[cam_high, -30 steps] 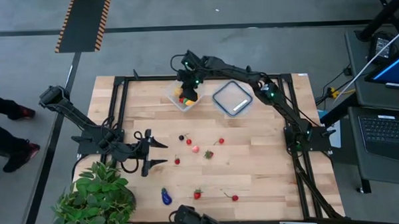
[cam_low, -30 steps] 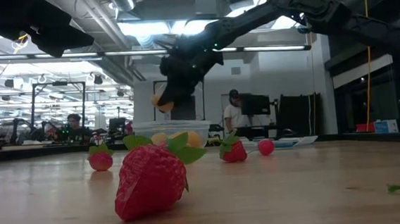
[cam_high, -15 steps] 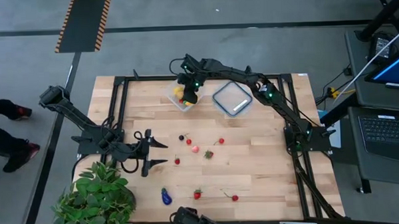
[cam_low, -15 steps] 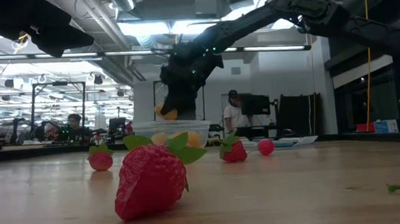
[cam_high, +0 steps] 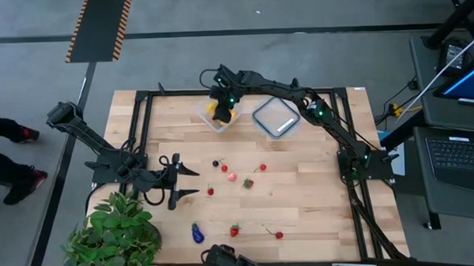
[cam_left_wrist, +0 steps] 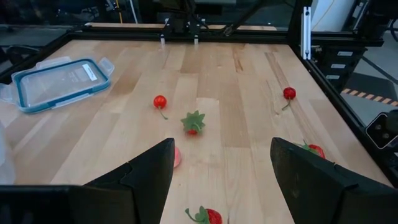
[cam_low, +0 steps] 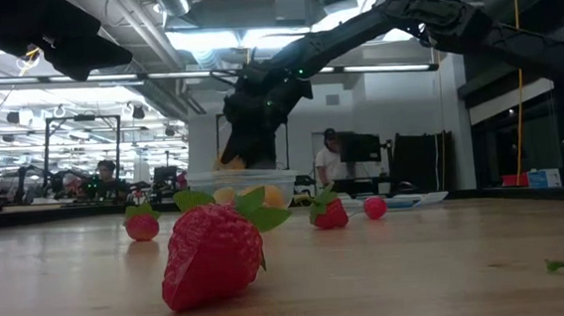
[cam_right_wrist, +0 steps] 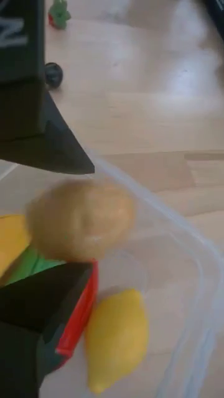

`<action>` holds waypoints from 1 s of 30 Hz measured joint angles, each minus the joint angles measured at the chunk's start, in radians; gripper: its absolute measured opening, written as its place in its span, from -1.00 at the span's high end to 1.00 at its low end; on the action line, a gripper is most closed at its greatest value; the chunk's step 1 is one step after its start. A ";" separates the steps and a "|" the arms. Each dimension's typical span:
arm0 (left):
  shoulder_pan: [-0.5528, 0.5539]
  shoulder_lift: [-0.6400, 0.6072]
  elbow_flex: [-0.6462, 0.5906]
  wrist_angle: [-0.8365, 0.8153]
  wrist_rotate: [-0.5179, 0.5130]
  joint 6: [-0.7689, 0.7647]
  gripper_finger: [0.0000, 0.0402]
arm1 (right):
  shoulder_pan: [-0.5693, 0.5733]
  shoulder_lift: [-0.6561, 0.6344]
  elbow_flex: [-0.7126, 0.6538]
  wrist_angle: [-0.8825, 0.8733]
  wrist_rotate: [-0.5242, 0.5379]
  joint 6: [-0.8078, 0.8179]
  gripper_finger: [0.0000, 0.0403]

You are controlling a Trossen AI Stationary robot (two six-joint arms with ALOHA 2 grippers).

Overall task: Pick and placing Produce into tupperware
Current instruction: Put the potato into the transparent container, then put the left strawberry into the transparent container

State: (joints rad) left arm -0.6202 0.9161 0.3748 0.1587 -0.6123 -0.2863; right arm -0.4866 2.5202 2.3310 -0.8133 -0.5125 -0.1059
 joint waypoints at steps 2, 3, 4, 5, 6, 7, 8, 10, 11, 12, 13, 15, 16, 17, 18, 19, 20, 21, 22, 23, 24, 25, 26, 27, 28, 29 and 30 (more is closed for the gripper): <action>0.000 0.000 0.000 0.000 0.000 0.000 -0.28 | 0.000 0.000 0.000 0.011 0.000 0.000 -0.22; 0.000 0.000 0.000 0.000 0.000 0.000 -0.28 | 0.000 0.000 0.000 0.012 0.000 0.000 -0.20; 0.000 0.000 0.000 0.000 0.000 0.000 -0.28 | 0.000 0.000 0.000 0.011 0.000 0.000 -0.18; 0.000 0.000 0.000 0.000 0.000 0.000 -0.28 | 0.000 0.000 0.000 0.011 0.001 0.000 -0.15; 0.000 0.000 0.000 0.000 0.000 0.000 -0.28 | 0.000 0.000 0.000 0.012 0.000 0.000 -0.12; 0.000 0.000 0.000 0.000 0.000 -0.001 -0.28 | 0.000 0.000 0.000 0.012 -0.001 0.000 -0.08; 0.000 0.000 0.000 0.000 0.000 -0.001 -0.28 | 0.000 0.000 0.000 0.012 -0.001 0.000 -0.03; 0.000 0.000 0.000 0.000 0.000 -0.001 -0.28 | 0.000 0.000 0.000 0.012 -0.003 0.000 0.08; 0.000 0.000 0.000 0.000 0.000 -0.001 -0.28 | 0.000 -0.003 0.000 0.010 -0.008 0.000 0.16; 0.000 0.000 0.000 0.000 0.000 0.000 -0.28 | -0.001 -0.007 0.000 -0.002 -0.014 -0.008 0.25; 0.000 0.000 0.000 0.000 0.000 0.000 -0.28 | -0.001 -0.012 0.000 -0.018 -0.025 -0.029 0.36; 0.000 0.000 0.000 0.000 0.000 0.000 -0.28 | -0.003 -0.026 0.000 -0.047 -0.039 -0.057 0.61; 0.000 0.000 0.000 0.000 0.000 0.000 -0.28 | -0.003 -0.032 0.000 -0.055 -0.041 -0.056 0.74; 0.000 0.000 0.000 0.000 -0.001 0.000 -0.28 | -0.003 -0.041 0.000 -0.064 -0.045 -0.056 0.87; 0.002 0.000 0.000 0.000 -0.007 0.000 -0.28 | -0.003 -0.049 0.000 -0.082 -0.047 -0.059 0.93; 0.005 0.000 0.000 0.002 -0.014 0.000 -0.28 | -0.004 -0.059 0.000 -0.097 -0.049 -0.060 0.94; 0.010 0.000 0.000 0.003 -0.022 0.000 -0.28 | -0.003 -0.068 0.000 -0.110 -0.054 -0.061 0.93; 0.018 0.000 0.000 0.004 -0.033 0.002 -0.28 | -0.002 -0.075 0.001 -0.123 -0.058 -0.071 0.92; 0.026 0.000 0.000 0.008 -0.038 0.005 -0.28 | 0.001 -0.085 0.001 -0.136 -0.061 -0.087 0.92; 0.036 0.000 0.000 0.010 -0.041 0.006 -0.28 | 0.006 -0.092 0.001 -0.154 -0.059 -0.107 0.93; 0.046 0.000 0.000 0.010 -0.041 0.007 -0.28 | 0.011 -0.099 0.001 -0.158 -0.057 -0.116 0.96; 0.056 0.000 0.000 0.010 -0.041 0.008 -0.28 | 0.017 -0.107 0.001 -0.157 -0.057 -0.122 0.97; 0.068 0.000 0.000 0.011 -0.041 0.008 -0.28 | 0.025 -0.115 0.001 -0.166 -0.057 -0.127 0.97; 0.080 0.000 0.000 0.014 -0.041 0.008 -0.28 | 0.033 -0.125 0.001 -0.171 -0.058 -0.127 0.97; 0.094 0.000 0.000 0.014 -0.041 0.008 -0.28 | 0.040 -0.138 0.001 -0.174 -0.057 -0.128 0.96; 0.106 0.000 0.000 0.014 -0.041 0.008 -0.28 | 0.048 -0.150 0.001 -0.183 -0.057 -0.131 0.96; 0.117 0.000 0.000 0.014 -0.041 0.008 -0.28 | 0.056 -0.164 0.001 -0.192 -0.057 -0.132 0.97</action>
State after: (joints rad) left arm -0.5029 0.9161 0.3748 0.1732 -0.6533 -0.2779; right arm -0.4311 2.3559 2.3318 -1.0055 -0.5697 -0.2375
